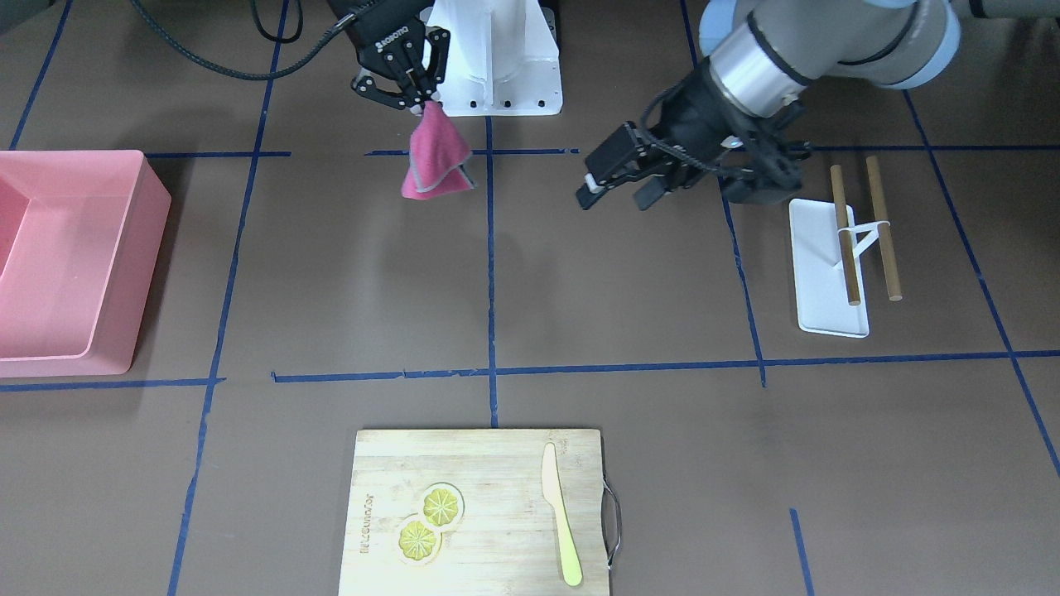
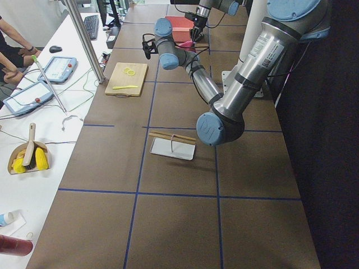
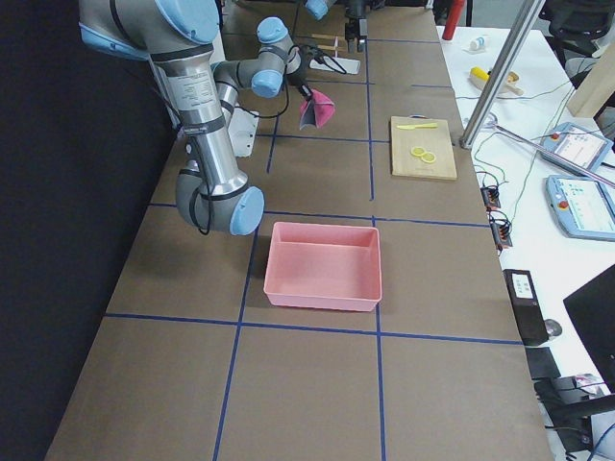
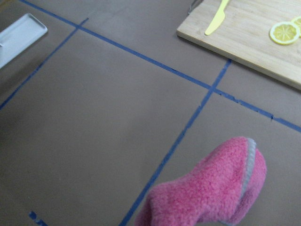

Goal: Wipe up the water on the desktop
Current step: 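Lower the held cloth onto the table with the right gripper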

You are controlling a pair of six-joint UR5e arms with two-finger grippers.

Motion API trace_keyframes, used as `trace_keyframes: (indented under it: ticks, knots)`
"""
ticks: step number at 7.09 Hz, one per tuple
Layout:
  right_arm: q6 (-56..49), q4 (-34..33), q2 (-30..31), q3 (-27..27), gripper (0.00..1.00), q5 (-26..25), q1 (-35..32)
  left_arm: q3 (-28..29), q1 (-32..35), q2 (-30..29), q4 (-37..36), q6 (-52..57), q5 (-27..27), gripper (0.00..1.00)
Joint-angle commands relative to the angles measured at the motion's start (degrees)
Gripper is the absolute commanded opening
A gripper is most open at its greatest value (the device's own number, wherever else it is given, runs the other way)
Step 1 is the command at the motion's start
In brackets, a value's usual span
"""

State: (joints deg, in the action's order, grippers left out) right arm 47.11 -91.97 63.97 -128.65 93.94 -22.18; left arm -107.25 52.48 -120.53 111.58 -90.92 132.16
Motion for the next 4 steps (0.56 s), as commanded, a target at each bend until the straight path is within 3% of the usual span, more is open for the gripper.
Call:
trace_keyframes:
  ticks: [1, 2, 4]
  knots:
    - [5.9, -8.0, 0.1, -0.9, 0.00, 10.2, -3.0, -5.3, 4.8, 2.1, -13.1, 12.9, -0.1, 1.00]
    - [6.1, -11.0, 0.3, -0.8, 0.00, 13.7, -4.2, -8.2, 6.5, 3.3, -21.5, 24.0, -0.6, 1.00]
    - [13.0, -11.8, 0.5, 2.9, 0.00, 18.9, -4.0, -10.9, 8.6, 10.2, -22.8, 31.1, -0.2, 1.00]
